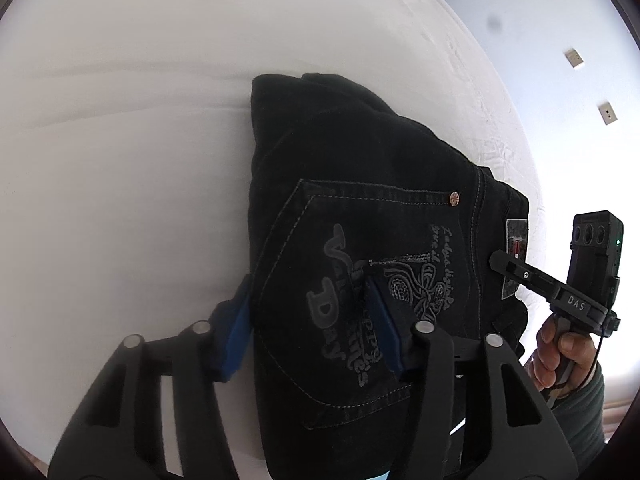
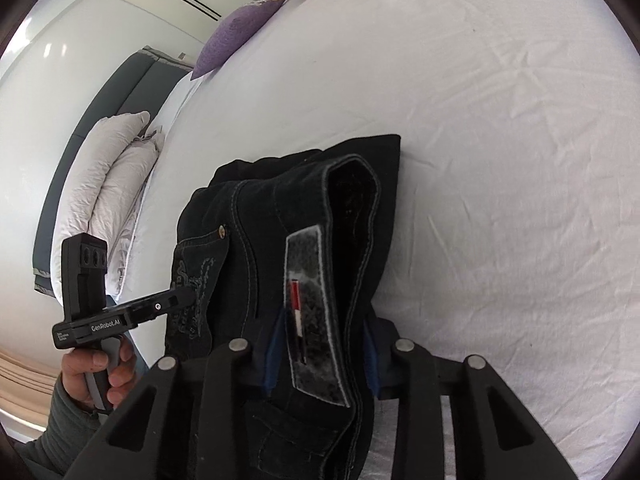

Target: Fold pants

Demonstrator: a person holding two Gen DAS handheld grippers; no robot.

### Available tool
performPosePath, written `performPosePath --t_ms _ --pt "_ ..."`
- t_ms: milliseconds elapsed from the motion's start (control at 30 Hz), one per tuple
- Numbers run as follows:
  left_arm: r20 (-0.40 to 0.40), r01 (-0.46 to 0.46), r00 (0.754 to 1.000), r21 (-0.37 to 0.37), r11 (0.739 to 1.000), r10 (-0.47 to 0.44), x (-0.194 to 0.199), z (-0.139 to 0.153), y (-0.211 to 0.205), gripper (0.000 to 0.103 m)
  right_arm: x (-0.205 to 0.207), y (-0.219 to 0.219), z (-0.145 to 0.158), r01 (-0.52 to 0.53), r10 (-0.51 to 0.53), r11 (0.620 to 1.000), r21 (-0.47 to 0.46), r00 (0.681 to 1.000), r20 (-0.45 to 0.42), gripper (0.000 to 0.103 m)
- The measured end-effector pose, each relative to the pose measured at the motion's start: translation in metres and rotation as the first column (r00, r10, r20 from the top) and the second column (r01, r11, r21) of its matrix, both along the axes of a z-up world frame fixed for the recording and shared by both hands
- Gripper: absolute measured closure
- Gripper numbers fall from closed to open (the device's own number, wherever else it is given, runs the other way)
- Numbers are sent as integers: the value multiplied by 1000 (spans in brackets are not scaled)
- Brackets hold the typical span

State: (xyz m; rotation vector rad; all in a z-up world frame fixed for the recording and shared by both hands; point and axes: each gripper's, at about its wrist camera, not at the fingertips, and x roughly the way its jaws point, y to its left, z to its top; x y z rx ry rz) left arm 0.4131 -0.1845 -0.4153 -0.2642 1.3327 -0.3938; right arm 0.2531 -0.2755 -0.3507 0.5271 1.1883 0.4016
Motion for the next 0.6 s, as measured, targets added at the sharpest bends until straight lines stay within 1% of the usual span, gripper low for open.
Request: performPosePath --t_ms 33,100,133,200,367,500,567,600 --pt "11 1 1000 3 1000 -1 0 4 1 68 -1 3 4 -6 6 1000 -19 1000 14 72" --pt "34 10 999 19 1000 -11 -1 12 -1 72 0 7 12 -8 9 999 -43 999 40 76" --pt "44 18 999 26 1000 -19 -5 11 1 74 1 8 16 -6 8 999 -52 999 52 78" --pt "61 23 998 25 999 -25 -4 18 1 76 3 10 23 0 5 998 -64 997 75 80" --pt "114 24 993 1 1000 -24 -2 40 5 79 7 20 39 -4 16 996 -89 991 131 82" --pt "167 17 986 17 1000 -20 3 54 11 79 12 21 51 10 5 997 -83 983 182 82" --pt "162 10 987 17 1000 -13 9 53 13 79 17 21 53 10 6 996 -86 983 186 82" --pt "150 9 989 14 1000 -11 17 48 2 79 22 19 51 16 -1 996 -85 984 177 82"
